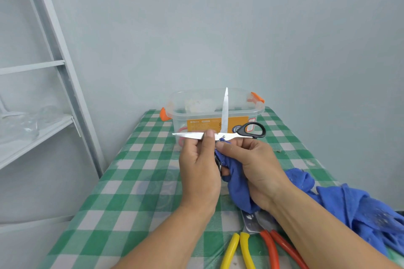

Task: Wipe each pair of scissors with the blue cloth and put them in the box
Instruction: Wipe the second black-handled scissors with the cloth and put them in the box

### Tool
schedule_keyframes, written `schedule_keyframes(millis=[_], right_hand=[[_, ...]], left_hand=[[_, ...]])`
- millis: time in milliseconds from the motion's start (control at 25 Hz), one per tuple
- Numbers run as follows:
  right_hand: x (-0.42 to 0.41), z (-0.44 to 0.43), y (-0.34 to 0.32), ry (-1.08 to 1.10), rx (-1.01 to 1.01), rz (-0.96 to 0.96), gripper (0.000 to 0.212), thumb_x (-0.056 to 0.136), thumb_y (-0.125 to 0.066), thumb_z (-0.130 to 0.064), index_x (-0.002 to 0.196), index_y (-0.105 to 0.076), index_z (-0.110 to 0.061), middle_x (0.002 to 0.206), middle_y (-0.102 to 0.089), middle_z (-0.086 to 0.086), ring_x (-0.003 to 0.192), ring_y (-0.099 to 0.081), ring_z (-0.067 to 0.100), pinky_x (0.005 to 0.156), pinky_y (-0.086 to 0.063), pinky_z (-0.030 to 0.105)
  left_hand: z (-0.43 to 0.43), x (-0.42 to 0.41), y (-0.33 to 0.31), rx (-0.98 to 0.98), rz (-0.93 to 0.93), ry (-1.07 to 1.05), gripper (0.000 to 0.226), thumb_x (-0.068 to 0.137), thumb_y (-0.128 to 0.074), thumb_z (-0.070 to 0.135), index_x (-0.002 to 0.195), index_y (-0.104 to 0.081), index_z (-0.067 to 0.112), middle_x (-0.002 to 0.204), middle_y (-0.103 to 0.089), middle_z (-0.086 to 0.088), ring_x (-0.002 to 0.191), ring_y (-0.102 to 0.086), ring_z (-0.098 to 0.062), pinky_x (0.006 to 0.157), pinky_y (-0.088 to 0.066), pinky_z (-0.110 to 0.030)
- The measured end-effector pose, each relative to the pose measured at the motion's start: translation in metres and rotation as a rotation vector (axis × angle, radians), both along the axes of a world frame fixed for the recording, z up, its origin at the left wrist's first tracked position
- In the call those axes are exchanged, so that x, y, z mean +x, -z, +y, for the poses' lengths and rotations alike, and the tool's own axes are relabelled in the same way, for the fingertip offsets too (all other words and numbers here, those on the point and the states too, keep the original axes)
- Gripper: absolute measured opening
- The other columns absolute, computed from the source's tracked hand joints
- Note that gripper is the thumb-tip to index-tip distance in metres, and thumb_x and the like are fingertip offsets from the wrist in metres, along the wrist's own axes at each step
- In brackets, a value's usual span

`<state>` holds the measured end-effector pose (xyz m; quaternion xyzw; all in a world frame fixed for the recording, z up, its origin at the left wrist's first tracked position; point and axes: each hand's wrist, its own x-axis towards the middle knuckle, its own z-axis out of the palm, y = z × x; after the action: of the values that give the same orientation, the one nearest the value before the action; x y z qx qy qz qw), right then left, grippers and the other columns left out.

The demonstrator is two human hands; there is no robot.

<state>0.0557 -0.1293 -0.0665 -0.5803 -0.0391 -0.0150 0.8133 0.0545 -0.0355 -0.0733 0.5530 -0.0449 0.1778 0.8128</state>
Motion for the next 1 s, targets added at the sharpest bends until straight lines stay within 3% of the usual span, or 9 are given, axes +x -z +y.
schedule_keyframes(millis=[80, 200, 360, 520, 600, 760, 880, 1000], right_hand=[[-0.002, -0.003, -0.001, -0.032, -0.009, 0.011, 0.027, 0.075, -0.080, -0.014, 0.079, -0.062, 0.006, 0.069, -0.055, 0.021, 0.049, -0.049, 0.025, 0.051, -0.044, 0.030], [-0.004, -0.007, -0.002, -0.075, 0.039, 0.021, 0.020, 0.081, -0.073, -0.005, 0.070, -0.060, 0.004, 0.066, -0.056, 0.019, 0.049, -0.050, 0.025, 0.050, -0.044, 0.029], [-0.004, -0.009, -0.004, -0.076, 0.079, 0.014, 0.014, 0.081, -0.070, -0.001, 0.074, -0.060, 0.005, 0.063, -0.057, 0.019, 0.048, -0.050, 0.026, 0.047, -0.043, 0.028], [-0.006, -0.006, -0.004, -0.041, 0.130, 0.003, 0.018, 0.082, -0.068, 0.003, 0.066, -0.060, 0.004, 0.062, -0.059, 0.017, 0.044, -0.049, 0.024, 0.042, -0.042, 0.025], [-0.005, -0.006, -0.005, -0.051, 0.114, 0.037, 0.016, 0.080, -0.071, 0.002, 0.071, -0.061, 0.011, 0.067, -0.056, 0.019, 0.045, -0.048, 0.024, 0.042, -0.041, 0.024], [-0.006, -0.008, -0.006, -0.073, 0.071, 0.091, 0.050, 0.067, -0.080, -0.008, 0.094, -0.055, 0.025, 0.072, -0.054, 0.021, 0.048, -0.049, 0.024, 0.046, -0.043, 0.025], [-0.007, -0.010, -0.005, -0.076, 0.085, 0.056, 0.044, 0.076, -0.076, -0.003, 0.091, -0.051, 0.029, 0.079, -0.051, 0.026, 0.046, -0.050, 0.023, 0.045, -0.044, 0.026], [-0.007, -0.013, -0.007, -0.087, 0.072, 0.037, 0.022, 0.076, -0.073, -0.002, 0.077, -0.059, 0.015, 0.070, -0.055, 0.023, 0.045, -0.051, 0.026, 0.046, -0.047, 0.027]], left_hand=[[-0.001, 0.000, 0.000, -0.007, 0.018, 0.017, 0.021, 0.103, -0.053, 0.022, 0.087, -0.059, 0.009, 0.072, -0.063, -0.006, 0.058, -0.057, -0.016, 0.041, -0.044, -0.024], [-0.001, 0.001, -0.001, -0.052, 0.045, 0.023, 0.024, 0.103, -0.054, 0.022, 0.083, -0.059, 0.009, 0.077, -0.064, -0.017, 0.057, -0.055, -0.024, 0.040, -0.043, -0.025], [-0.001, 0.000, -0.003, -0.063, 0.044, 0.002, 0.024, 0.103, -0.054, 0.021, 0.082, -0.061, 0.012, 0.071, -0.069, -0.007, 0.051, -0.058, -0.019, 0.037, -0.043, -0.024], [-0.001, 0.000, -0.002, -0.032, 0.003, 0.000, 0.022, 0.103, -0.053, 0.021, 0.084, -0.062, 0.014, 0.073, -0.069, -0.007, 0.054, -0.059, -0.019, 0.038, -0.044, -0.025], [-0.002, 0.000, 0.000, 0.008, -0.012, 0.011, 0.020, 0.103, -0.053, 0.022, 0.086, -0.063, 0.015, 0.075, -0.068, -0.008, 0.056, -0.058, -0.019, 0.040, -0.045, -0.025], [-0.002, -0.002, 0.003, 0.054, -0.051, 0.048, 0.018, 0.103, -0.052, 0.020, 0.094, -0.066, 0.012, 0.073, -0.068, -0.006, 0.055, -0.057, -0.020, 0.041, -0.044, -0.025], [-0.002, -0.002, 0.002, 0.019, -0.034, 0.062, 0.018, 0.103, -0.053, 0.020, 0.093, -0.066, 0.012, 0.075, -0.068, -0.008, 0.055, -0.056, -0.020, 0.039, -0.043, -0.025], [-0.001, -0.004, -0.002, -0.018, -0.006, 0.046, 0.021, 0.103, -0.053, 0.019, 0.087, -0.065, 0.012, 0.070, -0.068, -0.005, 0.052, -0.057, -0.018, 0.036, -0.042, -0.024]])
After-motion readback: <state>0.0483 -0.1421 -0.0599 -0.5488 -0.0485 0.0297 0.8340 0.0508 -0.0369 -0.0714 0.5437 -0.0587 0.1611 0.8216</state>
